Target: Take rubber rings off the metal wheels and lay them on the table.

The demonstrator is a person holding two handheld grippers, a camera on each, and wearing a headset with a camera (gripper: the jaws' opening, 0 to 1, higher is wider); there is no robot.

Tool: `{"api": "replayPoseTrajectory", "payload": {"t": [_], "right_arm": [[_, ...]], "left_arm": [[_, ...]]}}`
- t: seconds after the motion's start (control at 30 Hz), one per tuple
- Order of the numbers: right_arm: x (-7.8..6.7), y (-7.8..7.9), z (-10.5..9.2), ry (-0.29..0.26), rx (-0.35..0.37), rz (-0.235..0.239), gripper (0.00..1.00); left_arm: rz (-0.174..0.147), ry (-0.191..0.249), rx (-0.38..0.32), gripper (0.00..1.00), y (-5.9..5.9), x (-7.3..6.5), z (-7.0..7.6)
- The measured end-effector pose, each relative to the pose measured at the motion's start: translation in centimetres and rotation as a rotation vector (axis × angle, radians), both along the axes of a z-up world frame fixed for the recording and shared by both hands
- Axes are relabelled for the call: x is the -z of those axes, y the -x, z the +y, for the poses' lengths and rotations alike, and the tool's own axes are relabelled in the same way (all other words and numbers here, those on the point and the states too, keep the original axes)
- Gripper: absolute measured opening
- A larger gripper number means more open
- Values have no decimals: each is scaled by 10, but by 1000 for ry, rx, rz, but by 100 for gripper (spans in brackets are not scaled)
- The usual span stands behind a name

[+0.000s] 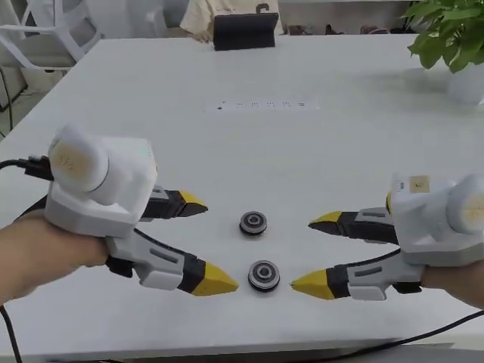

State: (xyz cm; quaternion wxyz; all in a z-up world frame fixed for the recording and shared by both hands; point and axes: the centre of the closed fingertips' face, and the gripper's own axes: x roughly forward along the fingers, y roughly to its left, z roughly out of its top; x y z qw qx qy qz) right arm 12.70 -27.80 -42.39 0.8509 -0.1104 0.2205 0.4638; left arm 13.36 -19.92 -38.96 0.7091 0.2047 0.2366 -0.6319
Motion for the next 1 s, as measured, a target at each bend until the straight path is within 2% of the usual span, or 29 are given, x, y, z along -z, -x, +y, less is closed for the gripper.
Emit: {"api": "replayPoseTrajectory", "payload": {"t": [0.47, 0.6, 1.0], "right_arm": [[9, -4, 9, -13, -23, 16, 49], [12, -5, 12, -12, -33, 21, 46], [23, -4, 18, -7, -58, 40, 36]], "left_arm": [[21, -25, 35, 62, 0, 17, -11], [34, -31, 41, 53, 0, 21, -14], [75, -37, 53, 42, 2, 34, -28]]}}
